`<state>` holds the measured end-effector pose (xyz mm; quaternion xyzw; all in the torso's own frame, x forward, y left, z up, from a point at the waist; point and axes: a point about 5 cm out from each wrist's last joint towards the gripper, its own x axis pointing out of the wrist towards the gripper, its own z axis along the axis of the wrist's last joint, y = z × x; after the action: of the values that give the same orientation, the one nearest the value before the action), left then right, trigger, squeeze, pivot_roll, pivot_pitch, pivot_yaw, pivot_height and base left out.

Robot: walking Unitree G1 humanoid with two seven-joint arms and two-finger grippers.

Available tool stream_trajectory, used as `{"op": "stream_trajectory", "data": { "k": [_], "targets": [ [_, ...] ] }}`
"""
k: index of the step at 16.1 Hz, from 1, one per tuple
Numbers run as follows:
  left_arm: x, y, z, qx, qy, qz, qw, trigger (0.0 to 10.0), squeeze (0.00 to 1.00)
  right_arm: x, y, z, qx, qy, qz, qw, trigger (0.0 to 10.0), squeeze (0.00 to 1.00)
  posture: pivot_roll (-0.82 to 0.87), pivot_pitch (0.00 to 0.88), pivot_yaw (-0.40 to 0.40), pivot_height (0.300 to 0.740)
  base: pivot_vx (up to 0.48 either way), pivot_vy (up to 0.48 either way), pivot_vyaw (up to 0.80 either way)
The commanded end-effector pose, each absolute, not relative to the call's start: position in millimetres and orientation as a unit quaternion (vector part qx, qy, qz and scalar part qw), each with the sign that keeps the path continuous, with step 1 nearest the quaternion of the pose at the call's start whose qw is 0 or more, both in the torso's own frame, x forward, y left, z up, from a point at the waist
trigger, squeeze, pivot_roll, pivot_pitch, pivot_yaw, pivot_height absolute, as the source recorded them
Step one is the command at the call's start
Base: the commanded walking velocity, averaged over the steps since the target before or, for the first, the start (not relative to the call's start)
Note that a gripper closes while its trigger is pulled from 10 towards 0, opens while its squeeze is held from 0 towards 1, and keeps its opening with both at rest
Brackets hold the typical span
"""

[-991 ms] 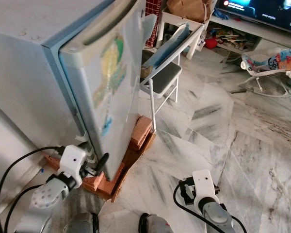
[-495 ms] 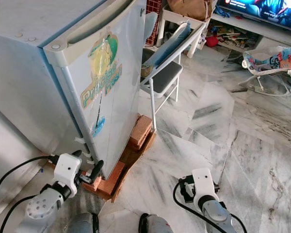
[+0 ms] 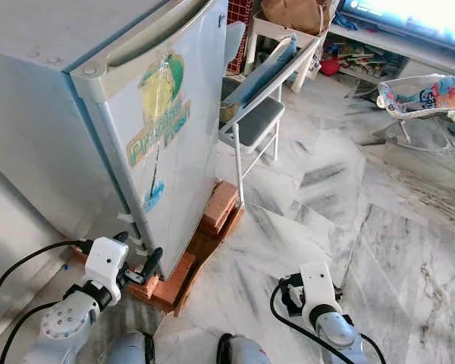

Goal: Restocking fridge

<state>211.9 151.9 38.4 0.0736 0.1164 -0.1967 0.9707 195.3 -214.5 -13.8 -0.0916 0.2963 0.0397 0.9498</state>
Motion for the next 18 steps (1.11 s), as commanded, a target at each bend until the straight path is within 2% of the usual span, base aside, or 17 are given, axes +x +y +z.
{"op": "stream_trajectory", "data": {
  "k": [1, 7, 9, 18],
  "targets": [
    [211.3, 150.0, 38.5, 0.078, 0.118, -0.203, 0.969, 10.0, 0.0, 192.2, -218.0, -16.3, -0.092, 0.305, 0.034, 0.947, 10.0, 0.0, 0.14, 0.115, -0.081, 0.74, -0.27, 0.0, 0.0],
    [212.3, 148.4, 37.0, 0.079, 0.121, -0.207, 0.968, 10.0, 0.0, 192.5, -218.2, -17.1, -0.092, 0.305, 0.033, 0.947, 10.0, 0.0, 0.13, 0.112, -0.078, 0.74, -0.216, 0.0, 0.0],
    [213.1, 147.7, 36.6, 0.082, 0.12, -0.207, 0.967, 10.0, 0.0, 192.6, -218.0, -17.7, -0.091, 0.305, 0.033, 0.947, 10.0, 0.0, 0.13, 0.111, -0.077, 0.74, -0.476, 0.0, 0.0],
    [219.8, 152.3, 45.3, 0.084, 0.096, -0.195, 0.973, 10.0, 0.0, 194.5, -216.3, -16.7, -0.091, 0.3, 0.03, 0.949, 10.0, 0.0, 0.14, 0.108, -0.073, 0.74, 0.0, 0.0, 0.0]
  ]
}}
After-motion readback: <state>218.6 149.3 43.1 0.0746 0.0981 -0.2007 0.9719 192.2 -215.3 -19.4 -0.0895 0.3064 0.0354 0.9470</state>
